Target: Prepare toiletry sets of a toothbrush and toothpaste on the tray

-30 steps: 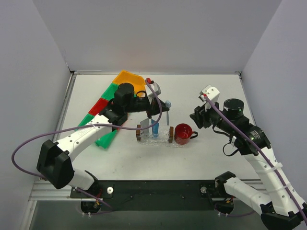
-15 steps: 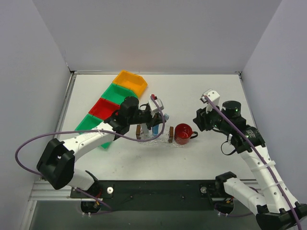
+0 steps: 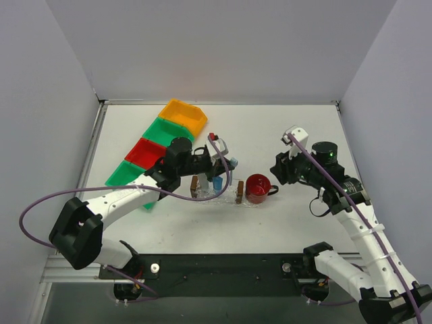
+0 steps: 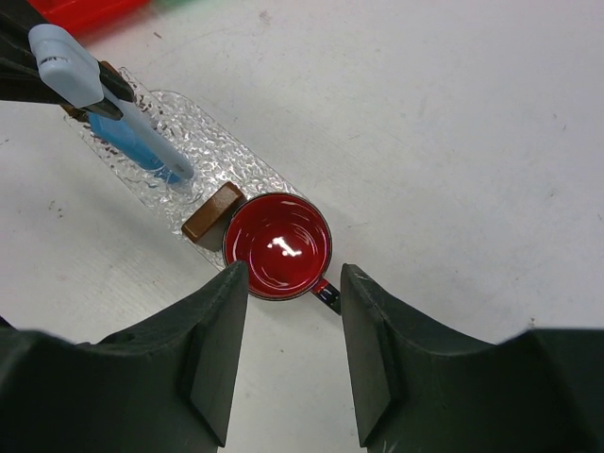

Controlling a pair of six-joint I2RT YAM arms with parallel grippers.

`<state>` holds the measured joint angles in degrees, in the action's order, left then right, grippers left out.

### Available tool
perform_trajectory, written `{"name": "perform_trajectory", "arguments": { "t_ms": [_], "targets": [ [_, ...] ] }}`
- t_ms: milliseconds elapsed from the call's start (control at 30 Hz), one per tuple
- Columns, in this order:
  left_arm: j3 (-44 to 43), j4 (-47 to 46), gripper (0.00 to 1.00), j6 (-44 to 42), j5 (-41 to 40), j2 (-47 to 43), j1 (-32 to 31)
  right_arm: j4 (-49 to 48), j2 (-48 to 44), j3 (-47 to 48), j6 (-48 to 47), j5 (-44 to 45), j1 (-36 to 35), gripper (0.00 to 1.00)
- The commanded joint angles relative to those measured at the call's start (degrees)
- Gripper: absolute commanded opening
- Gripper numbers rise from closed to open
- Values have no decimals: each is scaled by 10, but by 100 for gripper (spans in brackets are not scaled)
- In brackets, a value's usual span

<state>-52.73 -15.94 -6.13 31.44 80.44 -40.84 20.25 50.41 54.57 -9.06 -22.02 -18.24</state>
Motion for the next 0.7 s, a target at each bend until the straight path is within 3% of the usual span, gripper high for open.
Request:
{"name": "perform_trajectory", "arguments": {
  "t_ms": [0,667],
  "targets": [
    [-6,-43,0,14,0,1,-2,-22,-2,-10,2,-19,6,39],
    [17,-58,0,9,-4,18,-3,-28,0,-19,0,-24,9,39]
  ]
}}
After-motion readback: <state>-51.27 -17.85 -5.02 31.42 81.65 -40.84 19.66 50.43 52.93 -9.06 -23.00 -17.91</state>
